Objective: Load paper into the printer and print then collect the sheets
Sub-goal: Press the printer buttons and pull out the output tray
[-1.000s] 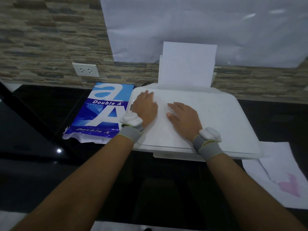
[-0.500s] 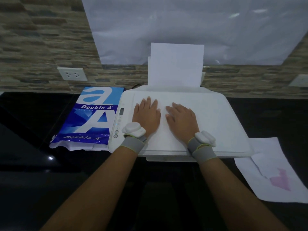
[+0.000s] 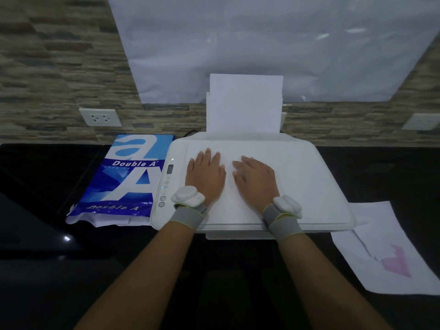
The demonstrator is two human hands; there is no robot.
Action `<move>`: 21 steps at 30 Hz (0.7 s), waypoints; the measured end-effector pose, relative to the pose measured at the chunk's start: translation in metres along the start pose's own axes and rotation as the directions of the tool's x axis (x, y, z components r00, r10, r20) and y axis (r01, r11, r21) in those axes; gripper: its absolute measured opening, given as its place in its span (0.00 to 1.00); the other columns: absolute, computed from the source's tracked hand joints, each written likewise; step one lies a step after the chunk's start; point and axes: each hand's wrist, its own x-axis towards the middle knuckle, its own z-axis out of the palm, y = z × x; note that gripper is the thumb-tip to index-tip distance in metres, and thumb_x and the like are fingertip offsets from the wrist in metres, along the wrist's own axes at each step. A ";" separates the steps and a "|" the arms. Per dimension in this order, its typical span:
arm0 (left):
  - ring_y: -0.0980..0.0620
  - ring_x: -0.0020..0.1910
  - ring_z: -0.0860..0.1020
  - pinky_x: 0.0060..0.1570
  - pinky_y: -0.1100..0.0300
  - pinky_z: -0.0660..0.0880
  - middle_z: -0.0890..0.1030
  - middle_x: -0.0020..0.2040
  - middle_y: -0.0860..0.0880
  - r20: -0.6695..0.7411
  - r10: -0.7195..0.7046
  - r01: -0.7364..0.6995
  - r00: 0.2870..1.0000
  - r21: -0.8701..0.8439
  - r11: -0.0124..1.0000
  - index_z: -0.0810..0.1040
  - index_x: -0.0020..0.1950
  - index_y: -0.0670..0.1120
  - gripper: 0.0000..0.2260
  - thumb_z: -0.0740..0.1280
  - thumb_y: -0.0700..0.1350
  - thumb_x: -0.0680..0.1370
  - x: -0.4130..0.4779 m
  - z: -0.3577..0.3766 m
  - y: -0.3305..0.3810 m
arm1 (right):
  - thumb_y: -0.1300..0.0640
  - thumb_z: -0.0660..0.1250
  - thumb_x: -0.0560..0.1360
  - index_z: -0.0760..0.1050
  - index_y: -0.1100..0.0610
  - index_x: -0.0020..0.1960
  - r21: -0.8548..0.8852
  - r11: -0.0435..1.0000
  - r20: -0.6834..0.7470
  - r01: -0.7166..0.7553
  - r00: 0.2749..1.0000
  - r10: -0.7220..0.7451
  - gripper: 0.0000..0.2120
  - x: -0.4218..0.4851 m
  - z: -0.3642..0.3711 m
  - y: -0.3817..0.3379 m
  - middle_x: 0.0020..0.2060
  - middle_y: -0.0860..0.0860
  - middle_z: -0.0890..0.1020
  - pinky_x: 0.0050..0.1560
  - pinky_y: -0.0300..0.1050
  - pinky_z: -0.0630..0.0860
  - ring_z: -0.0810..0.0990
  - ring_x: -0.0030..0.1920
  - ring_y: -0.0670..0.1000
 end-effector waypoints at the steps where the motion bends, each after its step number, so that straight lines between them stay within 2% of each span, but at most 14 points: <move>1: 0.45 0.78 0.56 0.77 0.47 0.52 0.57 0.79 0.45 0.005 -0.004 0.004 1.000 0.009 1.000 0.58 0.77 0.48 0.23 0.49 0.51 0.82 -0.003 0.000 0.001 | 0.49 0.55 0.79 0.69 0.48 0.69 0.004 1.000 -0.009 0.007 1.000 -0.007 0.19 -0.002 0.000 0.000 0.72 0.50 0.68 0.74 0.51 0.56 0.62 0.74 0.51; 8: 0.47 0.78 0.56 0.77 0.49 0.52 0.57 0.79 0.46 -0.023 -0.012 0.013 1.000 0.034 0.999 0.57 0.78 0.46 0.23 0.49 0.51 0.83 -0.053 -0.005 0.015 | 0.52 0.56 0.79 0.71 0.50 0.67 0.047 0.997 -0.017 0.065 0.998 -0.065 0.18 -0.034 -0.007 0.001 0.71 0.51 0.70 0.70 0.51 0.60 0.64 0.72 0.53; 11: 0.47 0.78 0.58 0.76 0.52 0.53 0.59 0.79 0.46 -0.058 0.045 -0.043 0.997 0.038 0.998 0.59 0.77 0.45 0.23 0.50 0.50 0.83 -0.087 -0.003 0.026 | 0.55 0.59 0.78 0.74 0.52 0.65 0.109 0.989 -0.019 0.099 0.995 -0.098 0.16 -0.060 -0.015 0.006 0.69 0.52 0.72 0.67 0.50 0.63 0.67 0.70 0.53; 13: 0.47 0.76 0.64 0.74 0.55 0.58 0.66 0.76 0.44 -0.100 0.100 -0.110 0.990 -0.101 0.989 0.66 0.74 0.43 0.20 0.54 0.46 0.83 -0.102 -0.007 0.031 | 0.58 0.62 0.77 0.77 0.56 0.61 0.247 0.962 -0.023 0.115 0.993 -0.113 0.14 -0.074 -0.024 0.008 0.65 0.54 0.77 0.66 0.46 0.67 0.73 0.65 0.55; 15: 0.46 0.67 0.74 0.68 0.58 0.66 0.77 0.67 0.42 -0.195 0.063 -0.137 0.979 -0.394 0.909 0.76 0.66 0.41 0.15 0.59 0.42 0.82 -0.116 -0.017 0.036 | 0.63 0.65 0.75 0.80 0.59 0.57 0.515 0.856 0.005 0.051 0.998 -0.062 0.12 -0.087 -0.038 0.008 0.57 0.56 0.82 0.61 0.43 0.73 0.79 0.57 0.53; 17: 0.49 0.52 0.79 0.54 0.60 0.73 0.84 0.52 0.44 -0.287 -0.031 -0.157 0.958 -0.609 0.777 0.82 0.53 0.43 0.11 0.60 0.42 0.81 -0.131 -0.027 0.042 | 0.65 0.66 0.74 0.80 0.60 0.54 0.759 0.648 0.107 -0.070 0.994 -0.018 0.10 -0.101 -0.054 0.009 0.50 0.57 0.85 0.53 0.42 0.80 0.84 0.46 0.49; 19: 0.51 0.39 0.78 0.42 0.61 0.73 0.82 0.39 0.43 -0.272 -0.073 -0.164 0.960 -0.753 0.637 0.80 0.41 0.42 0.15 0.59 0.47 0.80 -0.146 -0.030 0.046 | 0.66 0.65 0.75 0.80 0.60 0.53 0.858 0.485 0.219 -0.168 0.974 -0.050 0.08 -0.115 -0.063 0.012 0.44 0.58 0.85 0.45 0.37 0.82 0.84 0.37 0.47; 21: 0.51 0.29 0.75 0.31 0.64 0.71 0.79 0.31 0.40 -0.171 -0.068 -0.118 0.983 -0.867 0.483 0.75 0.34 0.39 0.20 0.58 0.49 0.80 -0.158 -0.026 0.046 | 0.65 0.64 0.76 0.80 0.60 0.51 0.837 0.495 0.314 -0.231 0.945 -0.090 0.07 -0.129 -0.065 0.018 0.40 0.56 0.84 0.40 0.37 0.80 0.83 0.34 0.47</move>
